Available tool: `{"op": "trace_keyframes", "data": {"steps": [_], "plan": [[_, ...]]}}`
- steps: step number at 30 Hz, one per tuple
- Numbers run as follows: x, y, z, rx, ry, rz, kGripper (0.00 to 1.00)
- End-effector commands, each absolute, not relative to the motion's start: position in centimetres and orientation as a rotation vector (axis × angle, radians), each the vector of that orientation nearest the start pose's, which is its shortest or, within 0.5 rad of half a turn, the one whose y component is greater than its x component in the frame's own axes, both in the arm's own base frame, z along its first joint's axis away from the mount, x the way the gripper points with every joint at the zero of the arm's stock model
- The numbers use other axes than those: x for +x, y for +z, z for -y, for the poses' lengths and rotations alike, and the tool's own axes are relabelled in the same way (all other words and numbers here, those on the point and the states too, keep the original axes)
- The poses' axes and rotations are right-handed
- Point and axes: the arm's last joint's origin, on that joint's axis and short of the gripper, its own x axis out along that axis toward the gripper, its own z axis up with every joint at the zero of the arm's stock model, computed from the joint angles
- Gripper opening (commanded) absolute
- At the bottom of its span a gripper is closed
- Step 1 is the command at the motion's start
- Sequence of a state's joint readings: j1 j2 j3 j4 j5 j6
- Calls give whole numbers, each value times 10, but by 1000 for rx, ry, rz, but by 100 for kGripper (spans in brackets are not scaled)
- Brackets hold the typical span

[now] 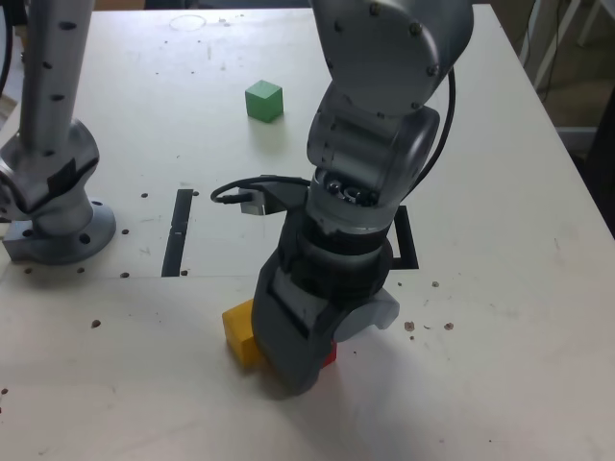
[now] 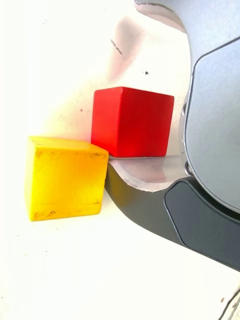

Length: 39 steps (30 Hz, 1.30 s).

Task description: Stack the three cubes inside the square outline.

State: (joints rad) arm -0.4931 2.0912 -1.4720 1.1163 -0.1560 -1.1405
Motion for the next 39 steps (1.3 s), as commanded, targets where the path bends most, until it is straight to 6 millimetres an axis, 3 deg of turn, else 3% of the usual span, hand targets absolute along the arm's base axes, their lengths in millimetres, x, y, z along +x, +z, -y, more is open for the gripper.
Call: {"op": "trace_keyframes", "data": {"steps": [1, 22, 33, 39], "plan": [[318, 210, 179, -529, 545, -1736, 96], [315, 213, 174, -557, 509, -1719, 79], [314, 213, 174, -562, 502, -1724, 53], [315, 213, 174, -560, 504, -1721, 49]]}}
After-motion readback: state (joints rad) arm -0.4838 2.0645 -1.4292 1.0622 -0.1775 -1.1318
